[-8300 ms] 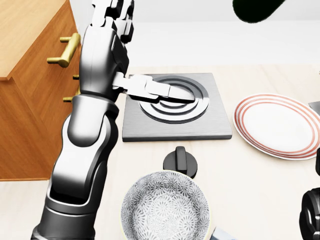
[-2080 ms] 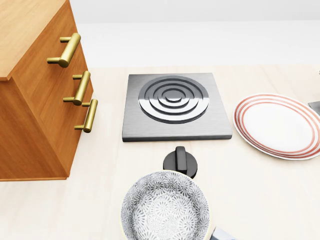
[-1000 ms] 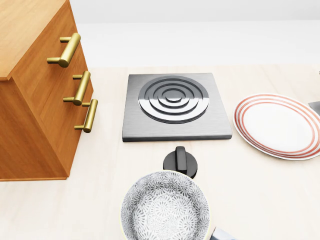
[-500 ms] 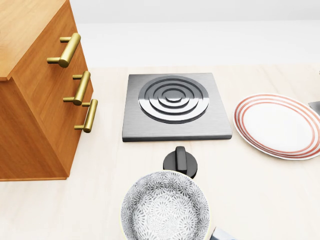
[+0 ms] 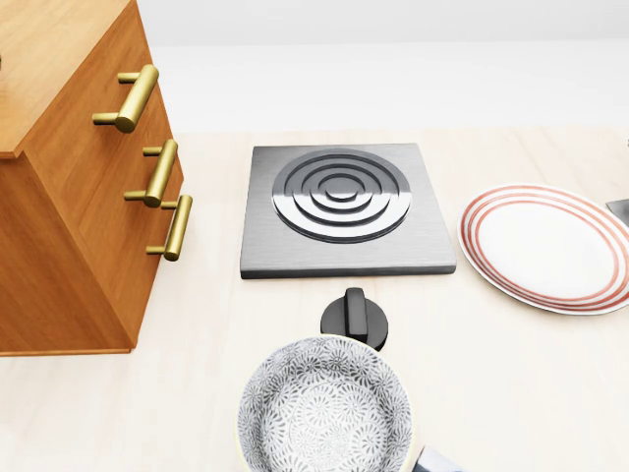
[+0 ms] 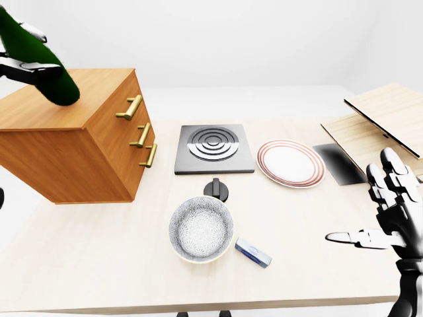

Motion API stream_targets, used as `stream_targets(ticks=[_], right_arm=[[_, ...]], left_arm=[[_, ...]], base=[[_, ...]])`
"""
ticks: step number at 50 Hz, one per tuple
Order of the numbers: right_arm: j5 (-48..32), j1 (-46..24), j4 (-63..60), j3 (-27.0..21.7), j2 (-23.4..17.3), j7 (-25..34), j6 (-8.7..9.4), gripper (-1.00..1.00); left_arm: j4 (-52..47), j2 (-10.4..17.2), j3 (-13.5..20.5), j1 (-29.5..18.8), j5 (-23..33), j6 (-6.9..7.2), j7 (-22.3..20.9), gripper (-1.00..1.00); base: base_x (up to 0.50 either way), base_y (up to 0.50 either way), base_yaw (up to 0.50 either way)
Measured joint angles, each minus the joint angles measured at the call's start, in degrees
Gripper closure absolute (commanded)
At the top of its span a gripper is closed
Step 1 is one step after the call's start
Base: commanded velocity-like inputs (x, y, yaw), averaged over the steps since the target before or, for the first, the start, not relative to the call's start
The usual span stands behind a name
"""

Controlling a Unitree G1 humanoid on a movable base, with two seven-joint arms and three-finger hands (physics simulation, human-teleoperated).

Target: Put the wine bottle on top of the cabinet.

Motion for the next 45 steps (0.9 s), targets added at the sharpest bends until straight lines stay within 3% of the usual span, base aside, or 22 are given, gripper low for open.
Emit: stream_targets(ticks=[3, 8, 13, 25, 30, 31, 32, 33, 42, 43, 44, 45], right_arm=[[-0.17, 0.16, 0.51, -0.13, 0.11, 0.16, 0.00, -1.00], [-0.39, 0.30, 1.40, -0.24, 0.13, 0.32, 0.00, -1.00], [-0.47, 0.42, 1.87, -0.32, 0.07, 0.41, 0.00, -1.00], [-0.44, 1.17, 1.10, -1.30, 0.21, 1.03, 0.00, -1.00], [-0.54, 1.41, 0.49, -1.82, 0.36, 1.42, 0.00, -1.00], [-0.58, 1.44, 0.44, -1.90, 0.39, 1.49, 0.00, -1.00], [-0.61, 1.46, 0.40, -1.97, 0.41, 1.57, 0.00, -1.00], [-0.66, 1.47, 0.38, -2.02, 0.44, 1.63, 0.00, -1.00], [-1.01, 1.29, 0.54, -2.10, 0.41, 1.91, 0.00, -1.00], [-1.04, 1.25, 0.54, -2.08, 0.39, 1.91, 0.00, -1.00], [-1.06, 1.22, 0.53, -2.06, 0.38, 1.91, 0.00, -1.00], [-1.08, 1.18, 0.53, -2.05, 0.36, 1.91, 0.00, -1.00]], left_arm=[[0.13, -0.45, 0.23, -0.04, -0.26, 0.00, 0.88, 0.56], [0.24, -0.99, 0.45, -0.02, -0.48, -0.01, 1.96, 0.46], [0.28, -1.22, 0.35, 0.01, -0.89, 0.00, 2.76, 0.57], [0.22, -1.17, 1.16, 0.23, -1.62, 0.00, 3.60, 0.40], [0.47, -1.19, 1.96, 0.26, -2.13, -0.02, 3.68, 0.01], [0.52, -1.20, 2.08, 0.27, -2.27, -0.01, 3.70, -0.26], [0.61, -1.19, 1.97, 0.29, -2.37, 0.00, 3.74, -0.68], [0.73, -1.17, 1.83, 0.32, -2.40, 0.00, 3.81, -0.90], [1.38, -1.17, 1.28, 1.44, -2.90, 0.00, 4.41, -0.87], [1.42, -1.14, 1.28, 1.49, -2.91, 0.00, 4.49, -0.80], [1.43, -1.10, 1.26, 1.46, -2.90, 0.00, 4.52, -0.62], [1.40, -1.04, 1.26, 1.39, -2.88, 0.00, 4.57, -0.59]], base=[[0.00, 0.00, 0.00], [0.00, 0.00, 0.00], [0.00, 0.00, 0.00], [0.00, 0.00, 0.00], [0.00, 0.00, 0.00], [0.00, 0.00, 0.00], [0.00, 0.00, 0.00], [0.00, 0.00, 0.00], [0.00, 0.00, 0.00], [0.00, 0.00, 0.00], [0.00, 0.00, 0.00], [0.00, 0.00, 0.00]])
